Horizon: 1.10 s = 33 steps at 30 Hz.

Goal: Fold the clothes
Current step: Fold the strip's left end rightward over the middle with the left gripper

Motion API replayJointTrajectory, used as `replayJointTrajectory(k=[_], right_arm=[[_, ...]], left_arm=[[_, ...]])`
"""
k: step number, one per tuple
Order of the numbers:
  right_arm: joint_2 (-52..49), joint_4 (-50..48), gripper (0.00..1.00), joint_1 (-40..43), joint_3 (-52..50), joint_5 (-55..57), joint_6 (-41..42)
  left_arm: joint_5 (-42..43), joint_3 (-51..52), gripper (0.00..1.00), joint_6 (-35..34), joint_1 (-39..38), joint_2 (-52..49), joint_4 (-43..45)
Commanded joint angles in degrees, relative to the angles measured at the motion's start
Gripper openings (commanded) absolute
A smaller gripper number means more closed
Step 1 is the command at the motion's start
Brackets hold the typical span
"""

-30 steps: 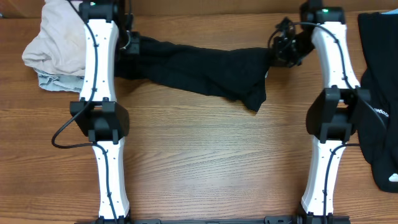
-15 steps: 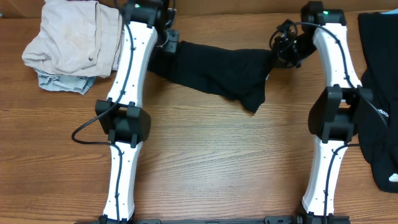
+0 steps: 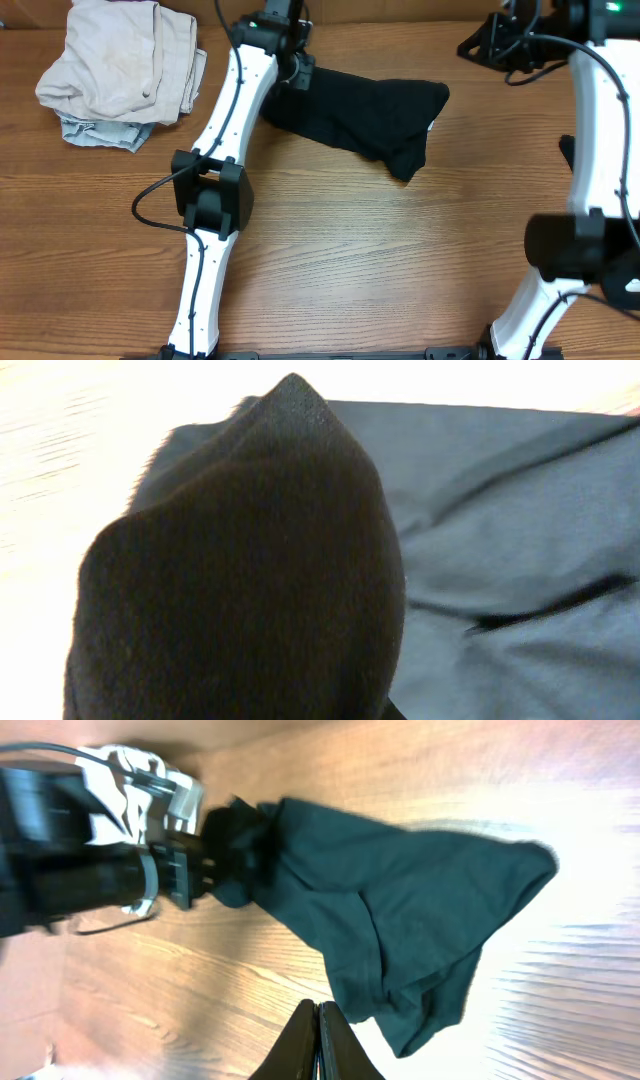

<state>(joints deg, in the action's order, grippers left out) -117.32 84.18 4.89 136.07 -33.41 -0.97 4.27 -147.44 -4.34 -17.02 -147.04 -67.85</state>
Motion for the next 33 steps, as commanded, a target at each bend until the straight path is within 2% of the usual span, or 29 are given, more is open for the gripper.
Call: replayJointTrajectory(k=[1, 4, 6, 7, 8, 9, 16, 20, 23, 25, 29, 33], right_arm=[[3.34, 0.42, 0.04, 0.37, 0.61, 4.17, 1.29], [4.68, 0.72, 0.05, 0.42, 0.61, 5.81, 2.32], [4.94, 0.79, 0.05, 0.42, 0.61, 6.62, 2.78], [4.94, 0.9, 0.05, 0.42, 0.61, 6.6, 2.78], [4.92, 1.01, 0.06, 0.42, 0.61, 6.62, 2.78], [4.92, 1.07, 0.08, 0.42, 0.61, 6.62, 2.78], [4.68, 1.57, 0.18, 0.46, 0.39, 10.67, 4.11], [2.75, 3.93, 0.38, 0.46, -0.68, 11.08, 4.04], [0.83, 4.57, 0.61, -0.02, -3.87, 10.38, 4.04], [0.0, 3.74, 0.68, -0.55, -6.8, 9.57, 4.04], [-1.46, -0.9, 0.75, -2.05, -15.54, 9.38, 6.23], [-1.55, -9.25, 0.76, -4.07, -25.24, 11.13, 10.4]], left_arm=[[3.74, 0.98, 0.1, -0.79, -2.84, 0.13, 2.29], [3.74, 0.98, 0.17, -0.76, -4.59, 0.13, 3.85], [3.69, 0.98, 0.35, -0.11, -5.75, 0.13, 3.82], [3.69, 0.98, 0.52, 0.35, -6.36, 0.13, 3.61], [3.67, 0.96, 0.79, 0.74, -7.04, 0.13, 3.48], [3.67, 0.98, 1.0, 1.03, -7.48, 0.13, 3.43], [2.86, -1.86, 1.0, 1.22, -7.34, 0.81, 0.48], [4.35, -8.92, 1.0, 0.48, -3.61, 2.25, -6.1], [6.19, -15.45, 1.0, 0.5, 0.2, 3.54, -11.89], [6.27, -19.04, 1.0, 0.5, 2.29, 4.15, -14.91], [6.21, -24.96, 1.0, 0.52, 6.14, 4.35, -19.56], [6.1, -25.81, 1.0, 0.52, 8.66, 4.35, -22.36]])
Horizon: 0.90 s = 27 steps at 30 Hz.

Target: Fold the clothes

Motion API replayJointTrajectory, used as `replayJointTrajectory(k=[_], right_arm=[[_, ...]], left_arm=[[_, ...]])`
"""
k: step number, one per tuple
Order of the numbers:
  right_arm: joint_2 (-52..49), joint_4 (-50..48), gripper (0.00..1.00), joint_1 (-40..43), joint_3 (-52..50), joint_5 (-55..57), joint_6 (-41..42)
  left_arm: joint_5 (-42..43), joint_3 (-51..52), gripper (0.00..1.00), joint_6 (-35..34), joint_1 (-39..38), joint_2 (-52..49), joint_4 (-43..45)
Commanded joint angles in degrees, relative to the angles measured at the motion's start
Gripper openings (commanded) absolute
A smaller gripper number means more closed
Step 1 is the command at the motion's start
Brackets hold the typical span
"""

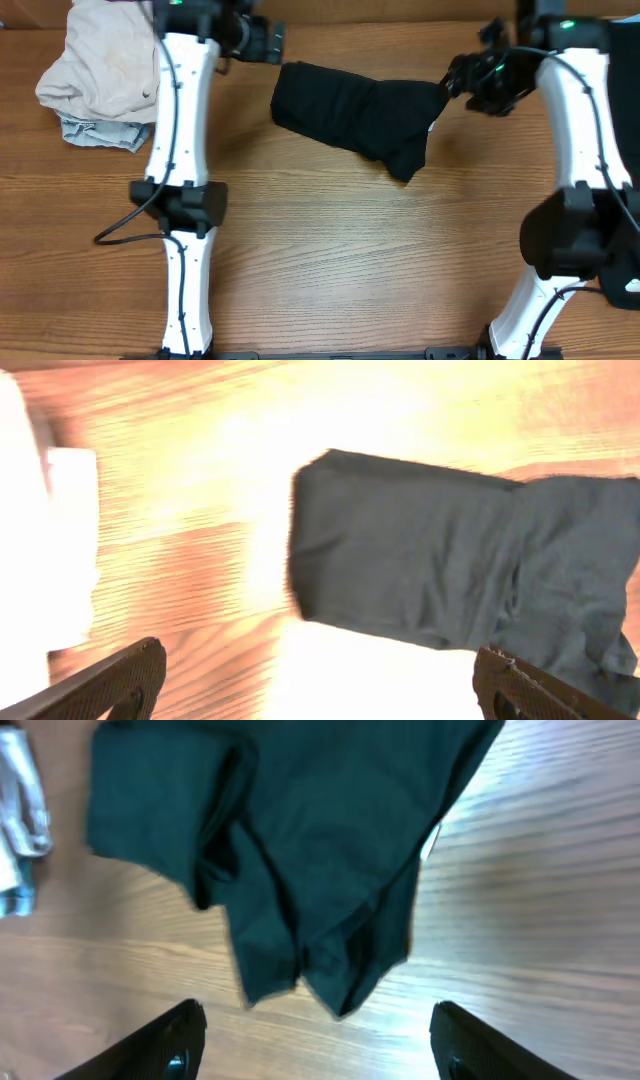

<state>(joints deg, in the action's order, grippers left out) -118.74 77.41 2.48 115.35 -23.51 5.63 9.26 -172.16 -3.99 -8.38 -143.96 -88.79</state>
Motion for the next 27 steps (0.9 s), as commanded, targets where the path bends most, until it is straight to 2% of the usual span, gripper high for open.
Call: replayJointTrajectory(k=[1, 7, 12, 16, 19, 27], right_arm=[[-0.13, -4.79, 0.78, -2.49, -6.95, 2.6, 5.01], [-0.24, -18.34, 0.86, -6.91, -19.54, 5.55, 9.77], [-0.33, -24.02, 0.96, -8.15, -24.59, 12.0, 13.81], [-0.52, -27.32, 1.0, -8.15, -27.67, 13.99, 14.03], [-0.61, -29.75, 1.0, -8.15, -29.35, 14.49, 14.21], [-0.9, -30.21, 0.85, -8.46, -30.32, 11.19, 15.69]], left_arm=[[1.01, -1.09, 1.0, 0.2, 0.48, 1.27, -2.47], [-4.15, -1.03, 1.0, 0.83, 1.31, 1.27, -6.99], [-5.14, -1.03, 1.0, 0.74, 1.29, 1.27, -8.0], [-5.14, -1.03, 1.0, 0.55, 1.09, 1.27, -8.0], [-5.14, -0.87, 1.0, 0.55, 0.79, 1.27, -8.0], [-5.16, -0.83, 1.0, -0.55, 0.74, 1.27, -8.0]])
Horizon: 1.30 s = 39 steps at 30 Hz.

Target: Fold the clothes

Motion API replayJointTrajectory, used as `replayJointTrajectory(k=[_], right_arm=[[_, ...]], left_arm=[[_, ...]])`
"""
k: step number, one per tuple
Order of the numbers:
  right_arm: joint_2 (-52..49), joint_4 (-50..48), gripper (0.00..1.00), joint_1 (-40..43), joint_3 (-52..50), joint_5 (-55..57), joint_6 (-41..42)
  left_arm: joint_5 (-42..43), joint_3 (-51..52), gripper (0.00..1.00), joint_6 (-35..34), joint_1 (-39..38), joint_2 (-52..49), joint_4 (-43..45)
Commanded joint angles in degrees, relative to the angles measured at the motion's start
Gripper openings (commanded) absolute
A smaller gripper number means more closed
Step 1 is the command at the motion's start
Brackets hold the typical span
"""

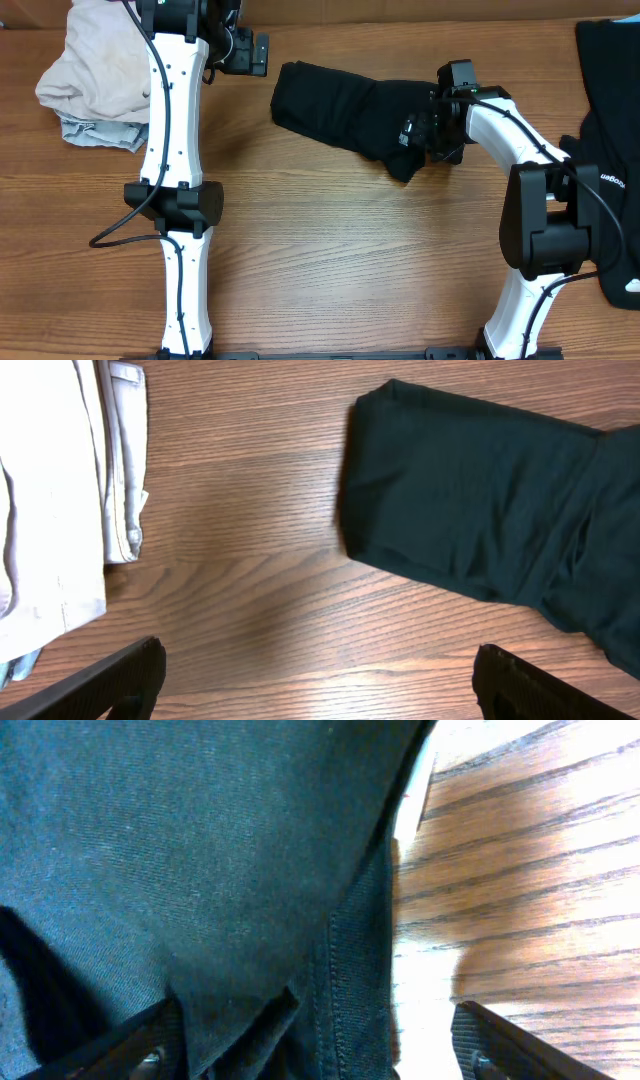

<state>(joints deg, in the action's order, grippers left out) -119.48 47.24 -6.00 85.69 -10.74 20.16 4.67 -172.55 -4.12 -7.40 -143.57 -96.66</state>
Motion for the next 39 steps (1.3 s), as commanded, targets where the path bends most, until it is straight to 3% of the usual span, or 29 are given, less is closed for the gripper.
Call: replayJointTrajectory(k=[1, 11, 13, 15, 16, 25, 32, 39], right_arm=[[-0.15, -0.24, 0.81, 0.0, -0.9, -2.47, 1.16], [-0.15, -1.55, 0.45, -0.74, -6.21, -3.5, 1.14], [-0.15, -2.23, 0.29, -0.68, -7.23, -3.48, 1.16], [-0.15, -2.6, 0.06, -0.22, -7.34, -3.45, 1.16], [-0.11, -2.67, 0.04, 0.15, -7.28, -3.45, 1.16], [6.25, 6.49, 0.04, 12.52, -5.22, -3.48, -1.38], [15.8, 14.23, 0.04, 25.03, -3.82, -10.43, -12.74], [20.46, 16.0, 0.04, 22.21, -0.02, -14.25, -17.46]], left_arm=[[-0.57, -0.44, 1.0, -0.46, -0.28, 0.87, -0.13], [-0.13, -0.44, 1.0, -0.63, -0.55, 0.85, -0.13], [-0.15, -0.44, 1.0, -0.63, -0.7, 0.85, -0.13], [-0.15, -0.44, 1.0, -0.63, -0.96, 0.85, -0.13], [-0.15, -0.44, 1.0, -0.63, -1.05, 0.85, -0.13], [-0.15, -0.44, 1.0, -0.61, -1.9, 0.85, -0.13], [-0.15, -0.44, 1.0, -0.61, -2.29, 0.85, -0.13], [-0.15, -0.44, 1.0, -0.61, -2.43, 0.85, -0.13]])
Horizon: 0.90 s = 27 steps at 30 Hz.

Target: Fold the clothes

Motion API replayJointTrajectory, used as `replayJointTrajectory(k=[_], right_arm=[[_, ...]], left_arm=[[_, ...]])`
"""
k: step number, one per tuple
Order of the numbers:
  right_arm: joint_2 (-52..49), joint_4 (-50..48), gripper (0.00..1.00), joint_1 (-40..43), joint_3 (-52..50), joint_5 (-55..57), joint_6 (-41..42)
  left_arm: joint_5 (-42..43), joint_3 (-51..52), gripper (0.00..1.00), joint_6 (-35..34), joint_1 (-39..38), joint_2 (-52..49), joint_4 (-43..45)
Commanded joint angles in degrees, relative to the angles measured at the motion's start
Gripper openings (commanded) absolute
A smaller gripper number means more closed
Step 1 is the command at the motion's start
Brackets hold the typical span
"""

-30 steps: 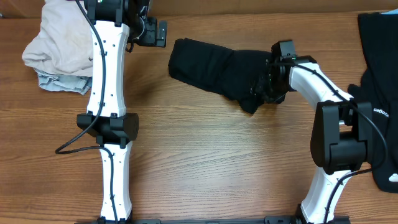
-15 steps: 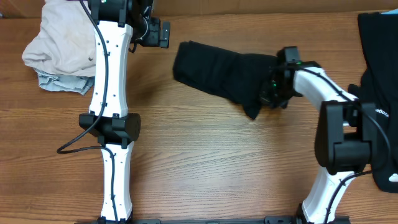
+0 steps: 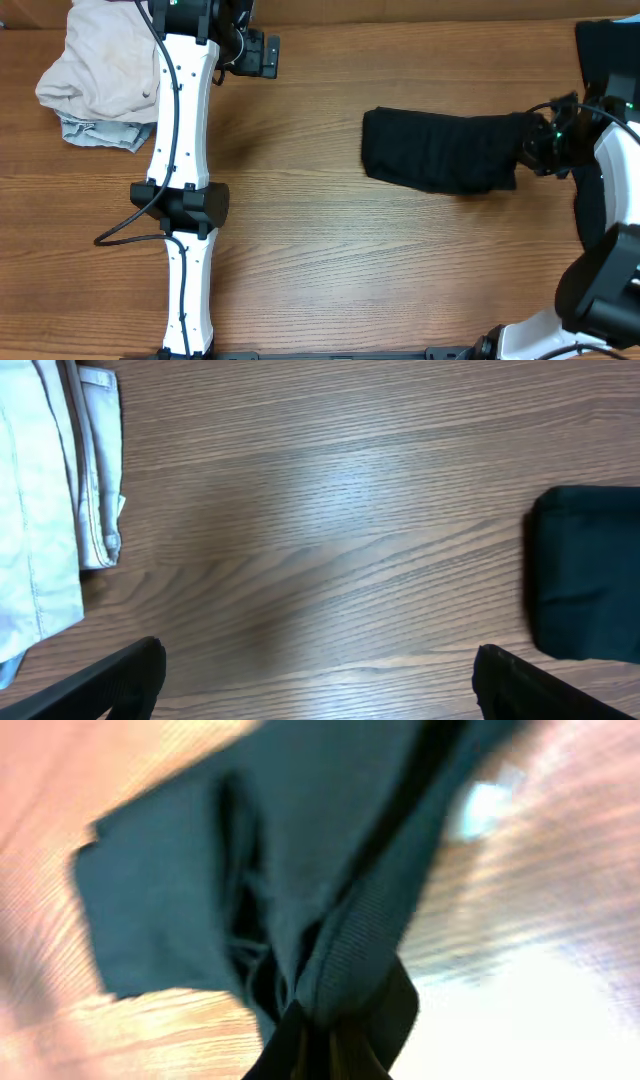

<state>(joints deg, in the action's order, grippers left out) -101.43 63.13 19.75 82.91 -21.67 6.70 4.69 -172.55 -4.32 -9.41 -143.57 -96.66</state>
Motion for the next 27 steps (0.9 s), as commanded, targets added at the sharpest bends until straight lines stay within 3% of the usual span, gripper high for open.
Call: replayJointTrajectory(k=[1, 5, 12, 21, 22, 25, 27], right_arm=[[2.64, 0.07, 0.04, -5.31, 3.34, -3.3, -4.0], [2.73, -1.68, 0.04, -14.82, 4.94, -2.89, -3.82], [-0.02, -12.41, 0.04, -35.5, 4.92, 8.76, 2.64], [-10.84, -20.98, 0.04, -45.0, 4.92, 9.64, 6.34], [-11.98, -21.88, 0.1, -45.05, 4.92, 9.64, 7.04], [-14.1, -24.37, 0.51, -44.87, 4.92, 8.66, 7.3], [-13.77, -24.68, 0.63, -44.39, 5.31, 7.98, 7.34]], left_arm=[[-0.17, -0.44, 1.0, -0.42, -0.42, 0.85, -0.11], [-0.15, -0.44, 1.0, -0.42, -0.42, 0.85, -0.09], [-0.17, -0.44, 1.0, -0.42, -0.42, 0.83, -0.02], [-0.2, -0.44, 1.0, -0.39, -0.42, 0.76, 0.02], [-0.2, -0.44, 1.0, -0.39, -0.42, 0.74, 0.02], [-0.2, -0.42, 1.0, -0.39, -0.42, 0.74, 0.02], [-0.2, -0.44, 1.0, -0.39, -0.42, 0.74, 0.02]])
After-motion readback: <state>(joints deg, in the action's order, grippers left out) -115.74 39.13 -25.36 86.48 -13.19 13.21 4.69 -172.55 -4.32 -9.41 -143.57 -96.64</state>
